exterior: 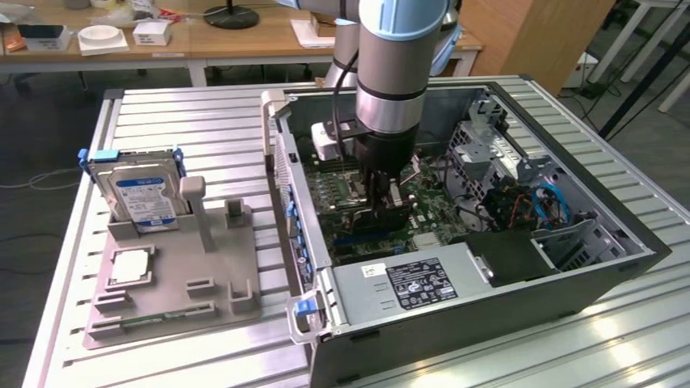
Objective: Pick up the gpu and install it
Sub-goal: 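Insert the gpu into the slot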
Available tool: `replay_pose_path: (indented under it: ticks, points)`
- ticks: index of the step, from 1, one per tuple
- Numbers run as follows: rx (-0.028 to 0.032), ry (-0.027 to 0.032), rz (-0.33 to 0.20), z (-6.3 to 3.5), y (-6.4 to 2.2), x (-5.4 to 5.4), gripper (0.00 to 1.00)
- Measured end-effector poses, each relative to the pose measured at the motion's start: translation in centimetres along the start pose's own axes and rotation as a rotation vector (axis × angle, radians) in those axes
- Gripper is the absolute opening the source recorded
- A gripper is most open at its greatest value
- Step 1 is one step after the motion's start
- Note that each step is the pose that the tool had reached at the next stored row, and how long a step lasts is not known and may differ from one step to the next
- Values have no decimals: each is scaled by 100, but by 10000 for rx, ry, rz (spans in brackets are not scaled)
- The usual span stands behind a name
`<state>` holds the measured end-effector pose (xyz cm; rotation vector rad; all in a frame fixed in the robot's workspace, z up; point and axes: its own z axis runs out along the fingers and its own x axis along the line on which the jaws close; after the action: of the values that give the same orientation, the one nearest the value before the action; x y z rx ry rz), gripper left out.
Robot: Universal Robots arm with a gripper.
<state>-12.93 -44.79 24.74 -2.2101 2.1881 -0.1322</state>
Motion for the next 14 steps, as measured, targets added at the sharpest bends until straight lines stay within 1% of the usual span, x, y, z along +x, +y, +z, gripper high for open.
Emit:
replay_pose_path:
  ticks: [14]
  points:
    - [2, -3, -37, 7, 3, 0, 26]
